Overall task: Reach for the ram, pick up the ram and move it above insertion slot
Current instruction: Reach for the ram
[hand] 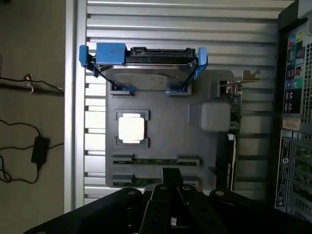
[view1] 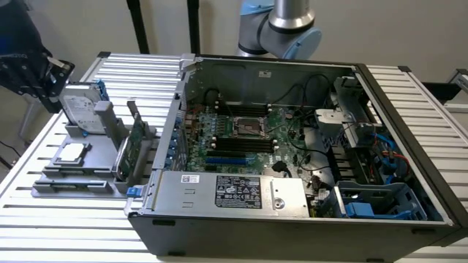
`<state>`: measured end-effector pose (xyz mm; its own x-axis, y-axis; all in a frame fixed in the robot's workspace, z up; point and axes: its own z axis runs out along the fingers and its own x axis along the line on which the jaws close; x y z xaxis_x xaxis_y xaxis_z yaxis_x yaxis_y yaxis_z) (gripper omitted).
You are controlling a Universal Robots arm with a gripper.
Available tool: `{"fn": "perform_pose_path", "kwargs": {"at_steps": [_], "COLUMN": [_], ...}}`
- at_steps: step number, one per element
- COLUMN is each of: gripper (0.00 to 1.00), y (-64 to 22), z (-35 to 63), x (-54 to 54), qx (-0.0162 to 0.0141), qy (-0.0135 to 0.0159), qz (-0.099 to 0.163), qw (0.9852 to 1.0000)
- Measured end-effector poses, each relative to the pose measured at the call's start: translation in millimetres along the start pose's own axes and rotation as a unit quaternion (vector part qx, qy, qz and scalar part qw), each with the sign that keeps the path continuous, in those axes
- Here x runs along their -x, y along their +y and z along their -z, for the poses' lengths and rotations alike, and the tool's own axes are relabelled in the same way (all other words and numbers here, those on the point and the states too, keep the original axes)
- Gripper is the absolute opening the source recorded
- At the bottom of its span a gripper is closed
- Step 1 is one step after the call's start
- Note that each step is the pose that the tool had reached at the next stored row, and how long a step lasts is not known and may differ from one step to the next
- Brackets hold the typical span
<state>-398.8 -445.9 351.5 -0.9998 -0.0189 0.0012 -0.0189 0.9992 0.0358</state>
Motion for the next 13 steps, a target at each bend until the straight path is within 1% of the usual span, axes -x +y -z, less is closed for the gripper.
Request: {"fn": "perform_pose_path", "kwargs": {"at_steps": [8, 11, 13], "gripper": [0.11, 0.11, 0.11], "y": [-27.5, -35.5, -37.7], "z": [1.0, 1.3, 1.4], "x": [-0.5, -0.6, -0.5], "qx": [-0.0033, -0.0042, -0.0043], "qy": [0.0002, 0.0005, 0.0007], "qz": [0.000, 0.000, 0.000], "qw": [1.0000, 1.0000, 1.0000]}}
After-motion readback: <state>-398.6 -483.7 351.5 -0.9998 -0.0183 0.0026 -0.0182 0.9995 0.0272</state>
